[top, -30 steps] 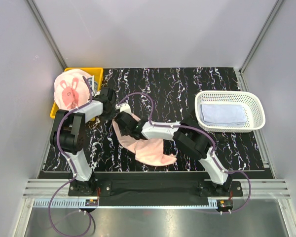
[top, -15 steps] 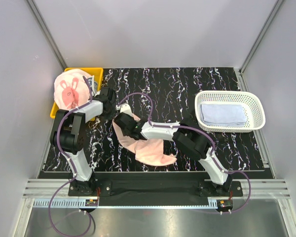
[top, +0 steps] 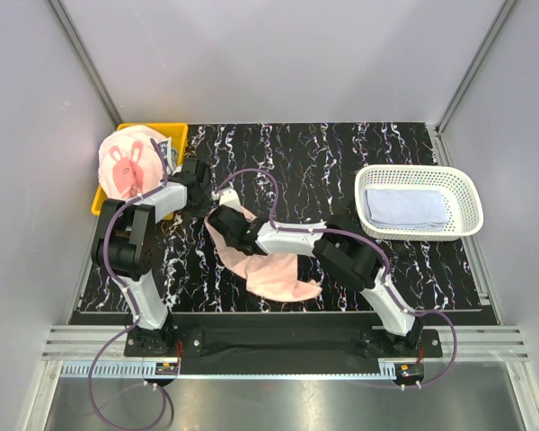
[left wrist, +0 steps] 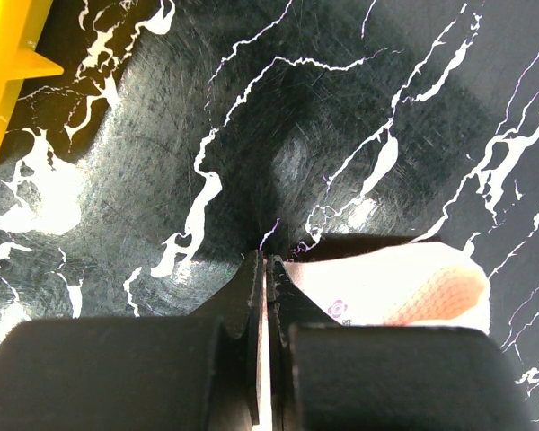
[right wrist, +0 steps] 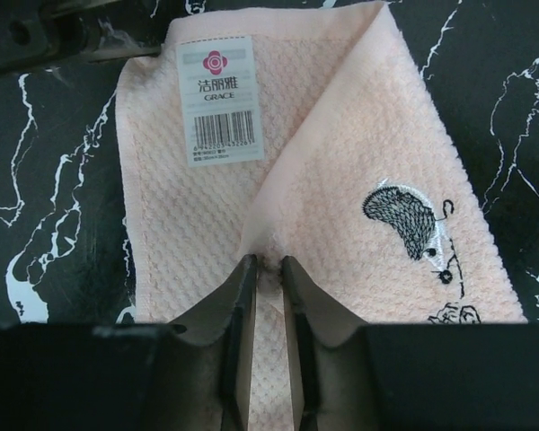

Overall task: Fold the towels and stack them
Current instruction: Flatten out the crumpled towel

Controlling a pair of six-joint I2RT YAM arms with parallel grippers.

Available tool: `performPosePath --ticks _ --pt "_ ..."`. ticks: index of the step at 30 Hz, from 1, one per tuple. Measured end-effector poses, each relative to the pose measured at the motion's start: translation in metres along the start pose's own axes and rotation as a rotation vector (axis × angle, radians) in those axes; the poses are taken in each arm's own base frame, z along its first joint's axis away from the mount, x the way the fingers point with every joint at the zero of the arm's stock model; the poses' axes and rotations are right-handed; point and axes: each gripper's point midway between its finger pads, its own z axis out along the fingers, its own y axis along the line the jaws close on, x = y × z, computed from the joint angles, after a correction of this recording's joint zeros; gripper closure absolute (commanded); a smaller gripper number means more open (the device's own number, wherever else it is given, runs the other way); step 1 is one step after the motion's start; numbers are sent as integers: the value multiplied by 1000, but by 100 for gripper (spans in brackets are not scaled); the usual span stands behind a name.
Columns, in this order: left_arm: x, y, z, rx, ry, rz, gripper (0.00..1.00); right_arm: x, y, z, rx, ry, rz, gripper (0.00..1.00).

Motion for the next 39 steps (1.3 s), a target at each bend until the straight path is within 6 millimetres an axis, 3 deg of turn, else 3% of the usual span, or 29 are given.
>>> performPosePath --ticks 13,19,27,33,39 --pt "-1 1 0 3 4 -5 100 -4 -13 -9 27 -14 5 71" --pt "-1 0 0 6 7 -5 100 -12 -30 -11 16 -1 44 88" --pt "-2 -4 1 19 14 9 100 -10 -59 0 30 34 95 96" --pt "-3 -8 2 32 22 27 100 -21 -85 5 47 36 139 97" --pt "-15 -26 7 43 30 82 100 -43 -141 12 104 20 209 97"
